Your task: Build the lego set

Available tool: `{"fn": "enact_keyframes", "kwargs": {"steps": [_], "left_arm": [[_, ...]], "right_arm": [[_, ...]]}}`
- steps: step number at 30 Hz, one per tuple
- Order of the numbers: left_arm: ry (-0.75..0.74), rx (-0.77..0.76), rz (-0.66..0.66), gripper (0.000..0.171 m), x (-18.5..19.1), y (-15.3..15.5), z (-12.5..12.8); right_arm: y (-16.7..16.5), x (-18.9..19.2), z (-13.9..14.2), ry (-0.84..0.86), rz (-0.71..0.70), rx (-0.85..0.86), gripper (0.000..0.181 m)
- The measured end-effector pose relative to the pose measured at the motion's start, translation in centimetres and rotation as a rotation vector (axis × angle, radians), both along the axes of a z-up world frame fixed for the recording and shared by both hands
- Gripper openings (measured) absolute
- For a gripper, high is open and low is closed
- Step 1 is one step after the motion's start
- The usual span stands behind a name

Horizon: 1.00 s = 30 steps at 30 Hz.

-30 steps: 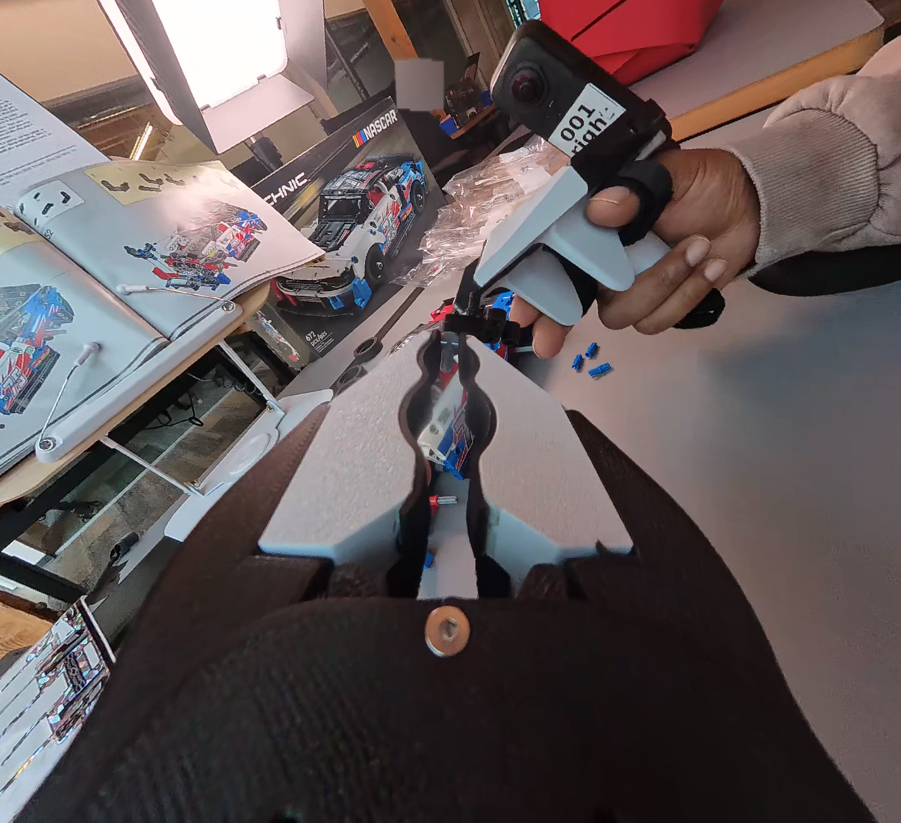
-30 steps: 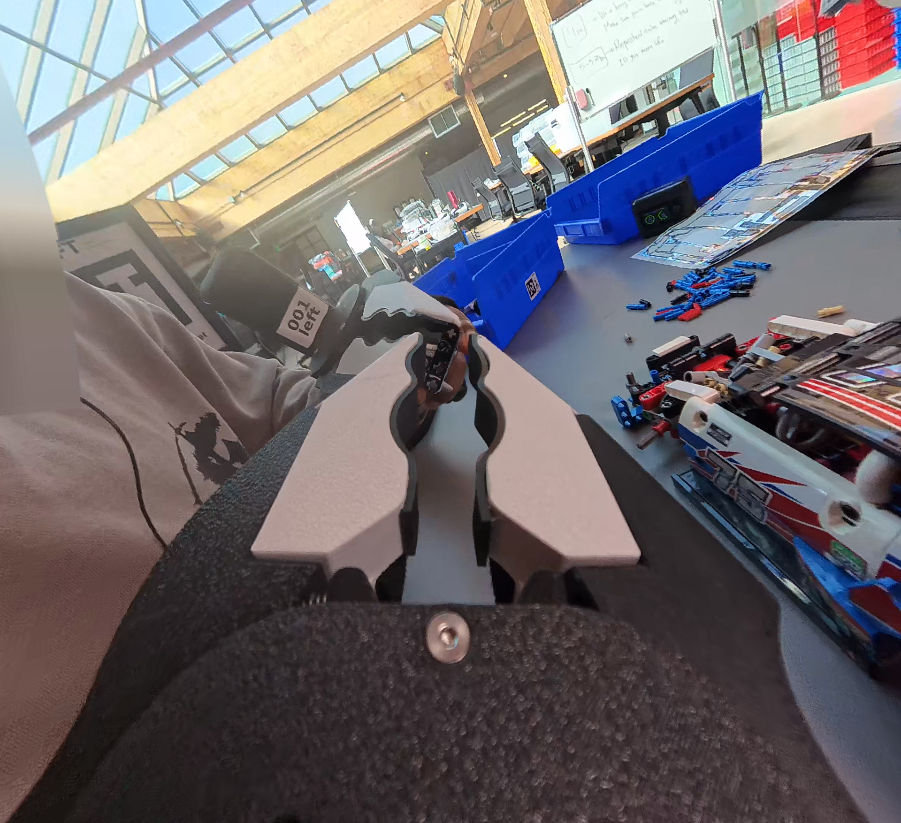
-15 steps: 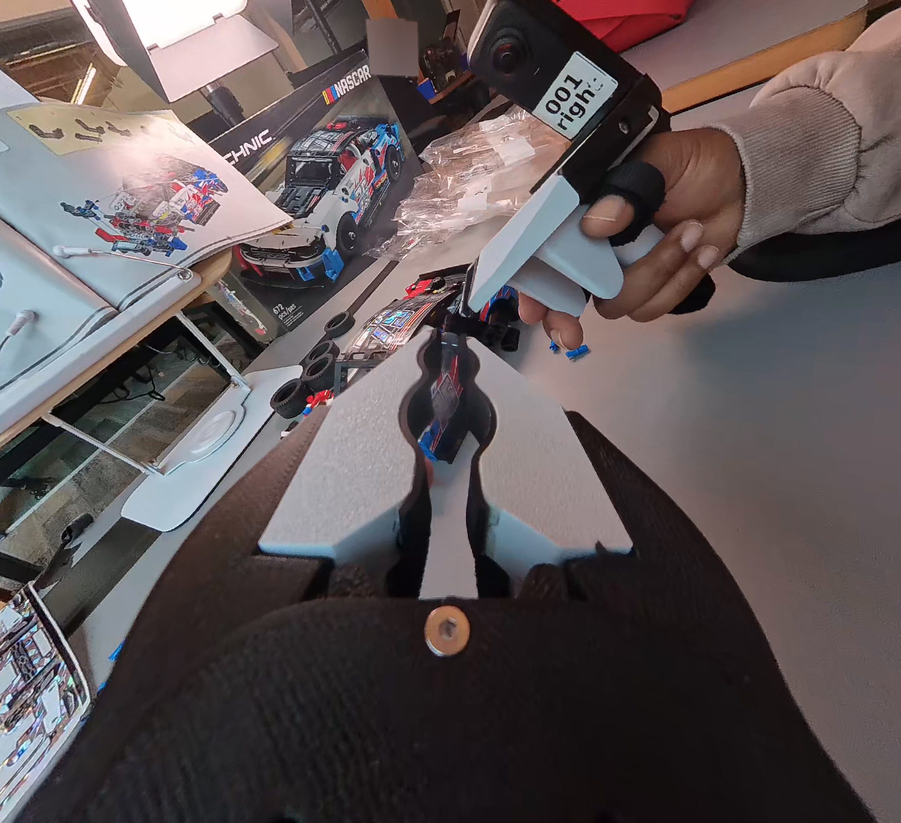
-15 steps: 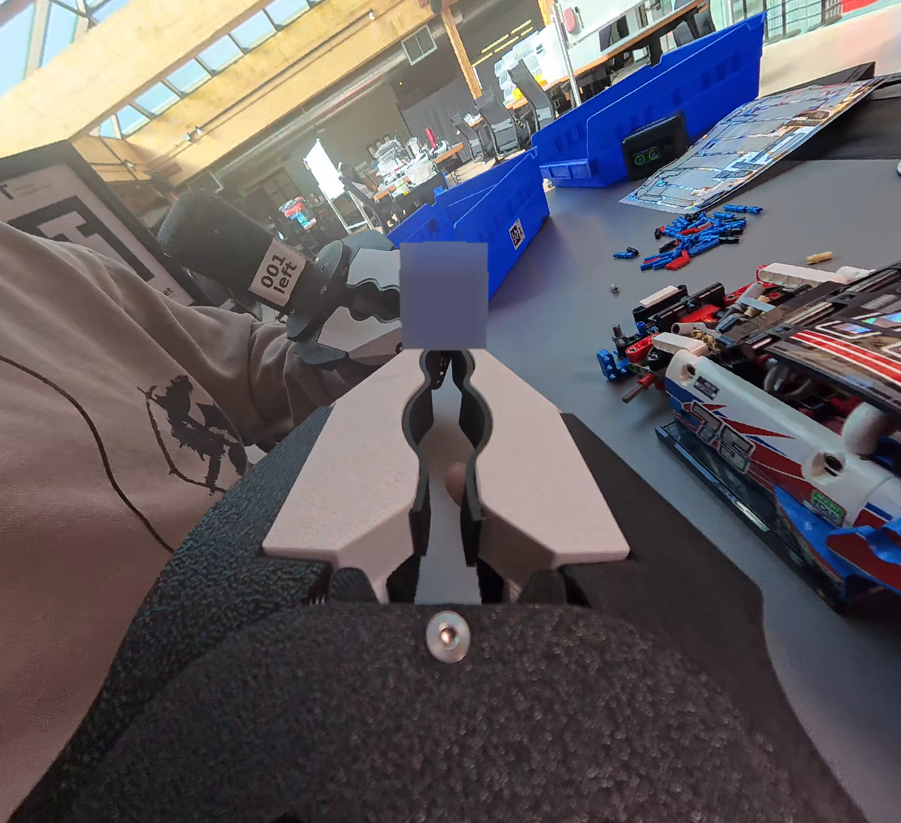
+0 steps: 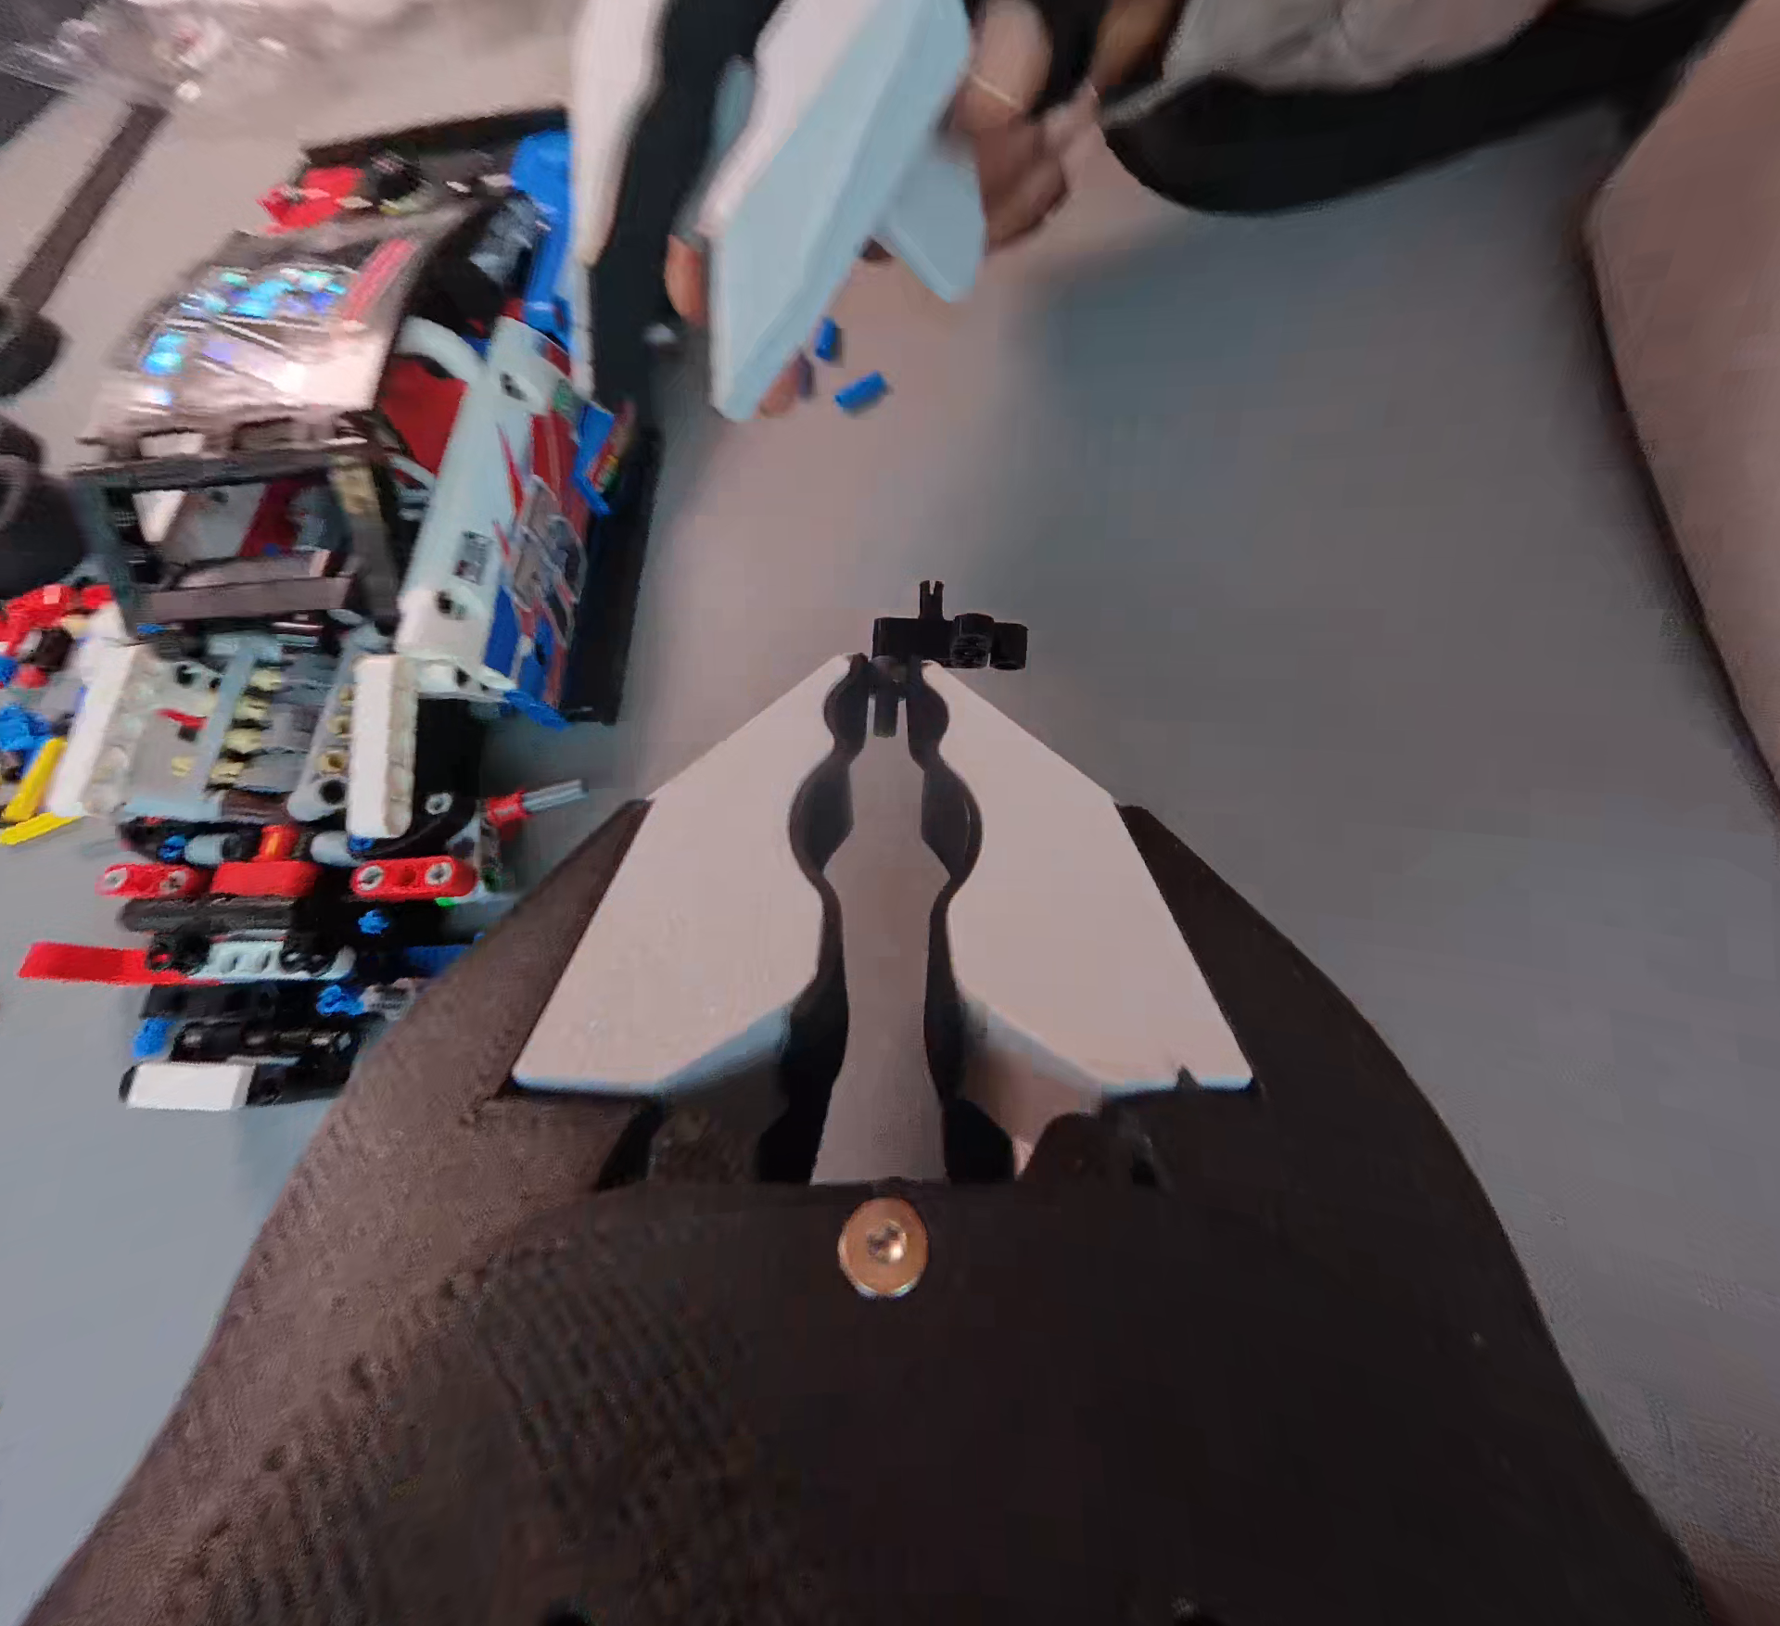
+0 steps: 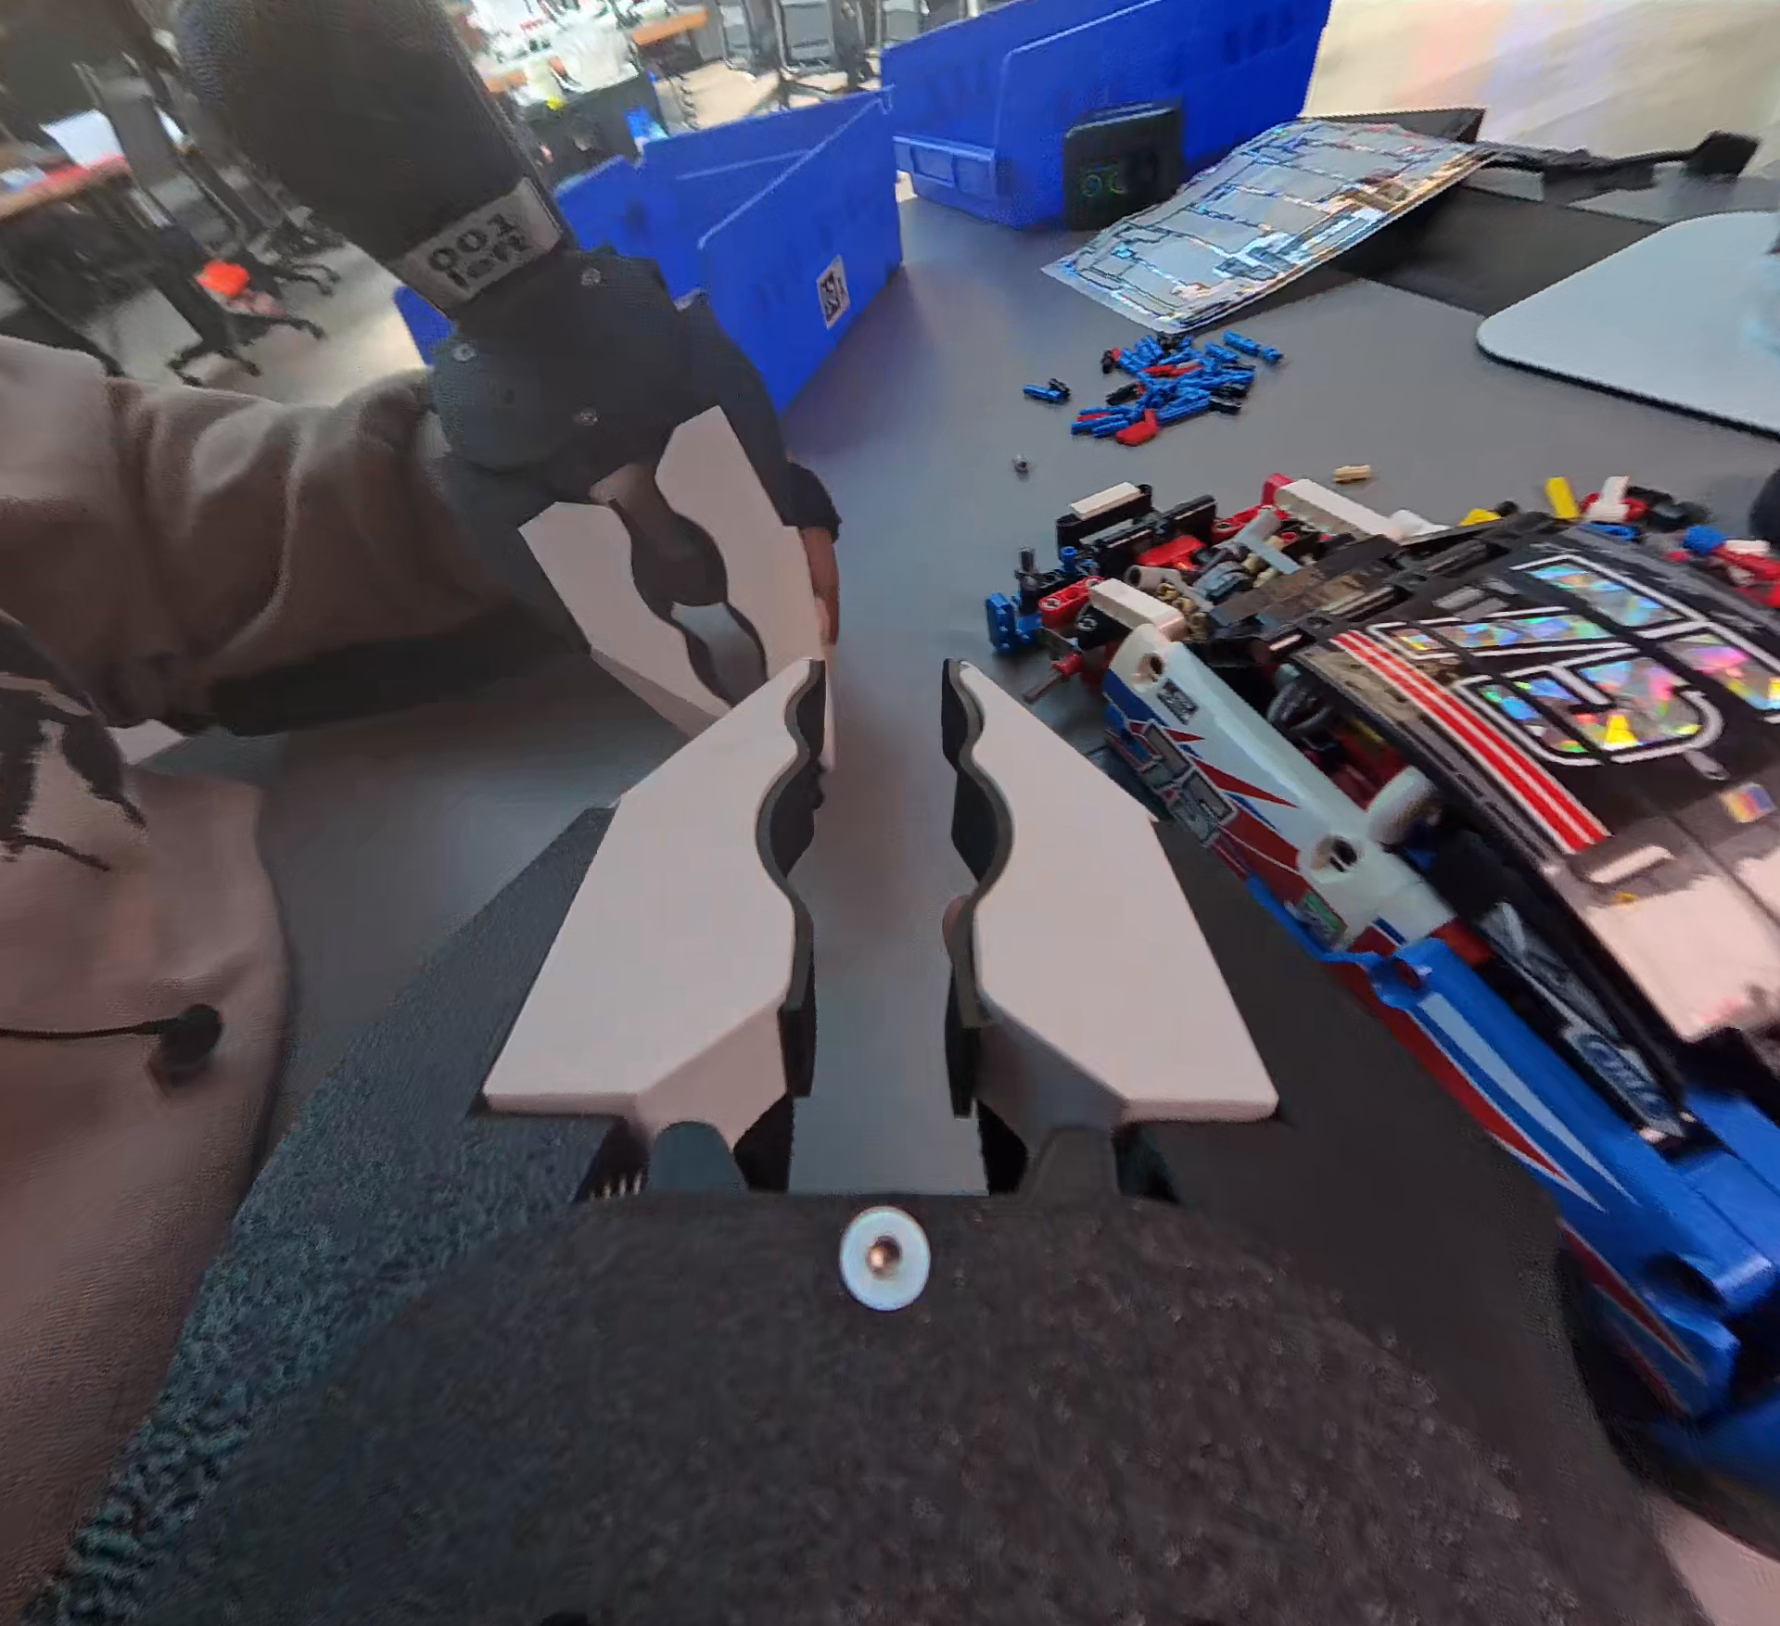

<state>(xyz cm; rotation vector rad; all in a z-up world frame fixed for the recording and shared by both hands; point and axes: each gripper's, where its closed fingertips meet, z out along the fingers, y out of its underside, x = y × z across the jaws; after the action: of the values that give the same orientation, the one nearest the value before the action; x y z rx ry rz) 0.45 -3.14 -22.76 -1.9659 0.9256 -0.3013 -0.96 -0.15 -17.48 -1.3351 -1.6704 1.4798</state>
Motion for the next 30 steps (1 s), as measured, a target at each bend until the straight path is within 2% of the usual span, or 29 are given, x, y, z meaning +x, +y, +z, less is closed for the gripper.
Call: {"fn": "enact_keyframes", "kwargs": {"steps": [5, 7, 10, 14, 15, 20, 23, 26, 28, 30], "left_arm": [[0.062, -0.172, -0.158, 0.007, 1.0, -0.8, -3.0], [0.048, -0.203, -0.156, 0.022, 0.6, -0.6, -3.1], [-0.031, -0.231, -0.09, 0.046, -0.2, -0.4, -2.3], [-0.226, -0.073, 0.102, 0.05, -0.6, 0.8, 1.0], [-0.229, -0.021, 0.136, 0.049, -0.5, 0.9, 1.7], [-0.013, 0.168, 0.184, 0.053, 1.4, 0.1, 2.7], [0.182, 0.282, 0.179, 0.05, 2.4, 0.3, 2.3], [0.33, 0.366, 0.159, 0.039, 3.0, 0.3, 2.2], [0.359, 0.388, 0.172, 0.037, 2.7, 0.4, 2.1], [0.411, 0.418, 0.202, 0.021, 2.0, 0.4, 2.2]], "right_arm": [[3.8, 0.3, -2.0, -0.088, -0.214, 0.239, 0.03], [4.2, 1.0, -2.6, -0.128, -0.26, 0.241, 0.034], [4.5, 1.9, -3.1, -0.149, -0.321, 0.23, 0.041], [4.0, 2.1, -3.3, -0.152, -0.364, 0.222, 0.046], [3.4, 2.0, -3.4, -0.157, -0.351, 0.226, 0.048], [1.1, 1.4, -3.8, -0.206, -0.355, 0.251, 0.048], [-0.6, 0.9, -3.7, -0.225, -0.361, 0.213, 0.055], [-1.5, 0.5, -3.6, -0.243, -0.381, 0.221, 0.06], [-1.3, 0.4, -3.6, -0.236, -0.411, 0.243, 0.062], [-1.6, 0.4, -4.0, -0.253, -0.417, 0.203, 0.061]]}}
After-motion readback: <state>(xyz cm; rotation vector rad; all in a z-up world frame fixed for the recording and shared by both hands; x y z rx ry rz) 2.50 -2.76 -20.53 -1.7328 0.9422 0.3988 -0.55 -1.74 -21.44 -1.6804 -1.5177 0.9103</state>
